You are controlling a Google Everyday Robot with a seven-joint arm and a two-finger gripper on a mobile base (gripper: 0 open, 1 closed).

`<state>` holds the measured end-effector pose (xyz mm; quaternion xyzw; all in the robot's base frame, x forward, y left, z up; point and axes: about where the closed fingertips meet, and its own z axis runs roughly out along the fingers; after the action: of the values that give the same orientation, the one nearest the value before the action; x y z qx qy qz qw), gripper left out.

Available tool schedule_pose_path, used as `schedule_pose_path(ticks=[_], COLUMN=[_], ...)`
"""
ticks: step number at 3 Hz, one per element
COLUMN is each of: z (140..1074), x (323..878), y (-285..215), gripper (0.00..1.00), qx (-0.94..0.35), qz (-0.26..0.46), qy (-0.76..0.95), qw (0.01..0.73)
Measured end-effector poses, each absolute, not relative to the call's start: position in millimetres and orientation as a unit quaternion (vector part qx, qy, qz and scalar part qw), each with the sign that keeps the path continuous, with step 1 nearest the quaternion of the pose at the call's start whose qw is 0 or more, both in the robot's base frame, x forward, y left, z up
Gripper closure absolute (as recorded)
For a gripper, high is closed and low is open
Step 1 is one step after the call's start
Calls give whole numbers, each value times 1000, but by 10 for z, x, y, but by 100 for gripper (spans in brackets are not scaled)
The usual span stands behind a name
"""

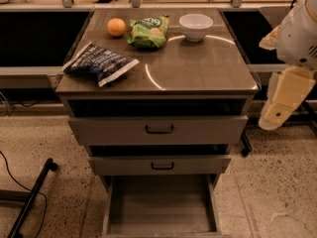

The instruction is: Place blue chip bag into bottom drawer

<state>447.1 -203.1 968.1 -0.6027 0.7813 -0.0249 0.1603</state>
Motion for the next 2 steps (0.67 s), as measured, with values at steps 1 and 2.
schedule_pose_path(ticks=[1, 2], z=[9507, 9287], x=[4839, 5201], y=[-1737, -1356], gripper=[0, 0], qx=[-600, -575], qz=[8, 49], qy=[775, 778], qw=[200, 249])
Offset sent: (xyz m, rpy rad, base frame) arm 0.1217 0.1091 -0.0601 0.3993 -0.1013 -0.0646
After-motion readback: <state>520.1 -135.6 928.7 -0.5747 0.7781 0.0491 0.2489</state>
